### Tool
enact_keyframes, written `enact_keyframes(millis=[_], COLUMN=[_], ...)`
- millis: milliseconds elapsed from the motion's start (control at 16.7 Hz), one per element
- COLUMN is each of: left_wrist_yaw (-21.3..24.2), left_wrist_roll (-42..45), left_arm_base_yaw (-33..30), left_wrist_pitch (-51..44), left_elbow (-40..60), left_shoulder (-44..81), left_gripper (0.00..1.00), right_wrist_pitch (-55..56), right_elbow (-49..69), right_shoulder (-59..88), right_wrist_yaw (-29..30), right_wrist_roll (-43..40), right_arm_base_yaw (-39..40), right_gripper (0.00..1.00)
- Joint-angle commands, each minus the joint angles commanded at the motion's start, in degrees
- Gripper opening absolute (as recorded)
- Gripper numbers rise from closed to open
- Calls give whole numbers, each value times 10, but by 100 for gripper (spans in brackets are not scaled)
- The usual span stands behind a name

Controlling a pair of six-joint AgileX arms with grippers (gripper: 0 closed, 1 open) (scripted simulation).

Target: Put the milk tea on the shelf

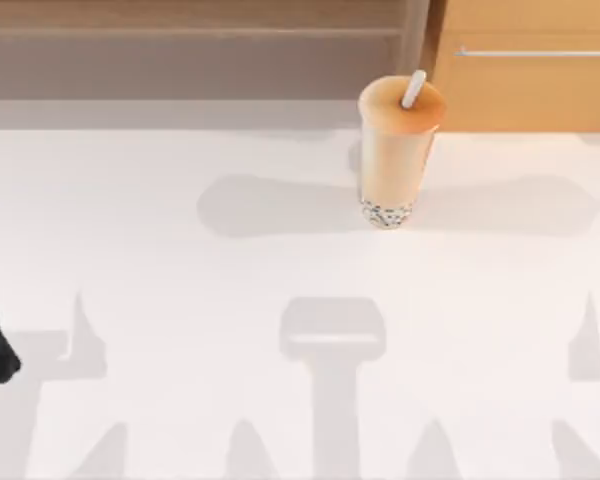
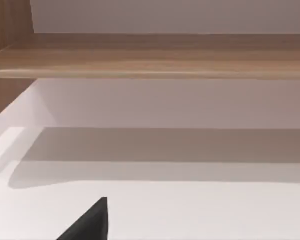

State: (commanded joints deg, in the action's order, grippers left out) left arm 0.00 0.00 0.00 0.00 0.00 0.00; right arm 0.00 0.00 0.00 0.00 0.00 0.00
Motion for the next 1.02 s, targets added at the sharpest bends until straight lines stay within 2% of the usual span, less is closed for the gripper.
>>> enact_keyframes(millis=[240, 420, 660, 1020], left_wrist_yaw=[-9, -42, -113, -256], left_wrist_roll=[0, 1, 1, 1], left_arm_base_yaw=[-7, -37, -112, -268], left_wrist_pitch=[12, 55, 146, 320], left_elbow=[11, 51, 132, 288], left_shoulder=[16, 84, 250, 599], left_gripper=[100, 100, 100, 100], right_wrist_pitch=[0, 0, 0, 0], right_elbow=[0, 0, 0, 0], right_shoulder=[0, 0, 0, 0], right_wrist_yaw=[0, 0, 0, 0], right_wrist_roll=[0, 0, 0, 0], right_arm_base_yaw=[0, 0, 0, 0], right_gripper=[100, 100, 100, 100])
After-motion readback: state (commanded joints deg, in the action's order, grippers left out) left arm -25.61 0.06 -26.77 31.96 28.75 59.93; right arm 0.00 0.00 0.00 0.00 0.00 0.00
